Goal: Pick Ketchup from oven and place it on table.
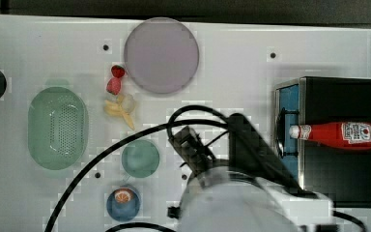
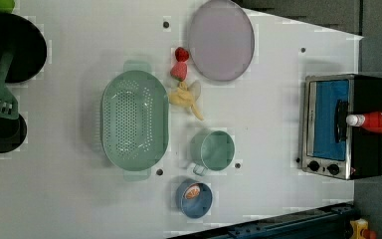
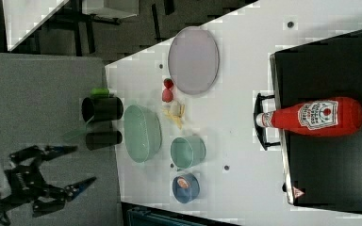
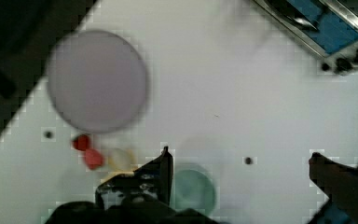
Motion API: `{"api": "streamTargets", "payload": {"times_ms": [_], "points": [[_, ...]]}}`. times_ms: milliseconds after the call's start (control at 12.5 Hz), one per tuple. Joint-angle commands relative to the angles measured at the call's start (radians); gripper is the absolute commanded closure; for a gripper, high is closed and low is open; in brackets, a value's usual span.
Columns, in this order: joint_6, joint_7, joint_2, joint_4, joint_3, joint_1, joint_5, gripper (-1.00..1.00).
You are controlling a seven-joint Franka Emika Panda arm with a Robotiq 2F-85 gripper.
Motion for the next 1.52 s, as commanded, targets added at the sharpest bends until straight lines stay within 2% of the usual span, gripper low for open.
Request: {"api": "streamTargets", "payload": {"times_ms": [80, 480, 880, 1360, 1520], "points": [[0.013, 0.023, 0.100, -0.045, -0.110, -0.050, -0.005, -1.00], [0.213, 0.023, 0.203, -0.043, -0.301, -0.077, -0.005, -1.00], [0.380, 0.023, 0.382, -0.028, -0.458, -0.082, -0.004, -1.00], [0.492, 0.023, 0.608, 0.058, -0.571, -0.096, 0.003, -1.00], [0.518, 0.023, 0.661, 0.060, -0.581, -0.109, 0.056, -1.00]]}}
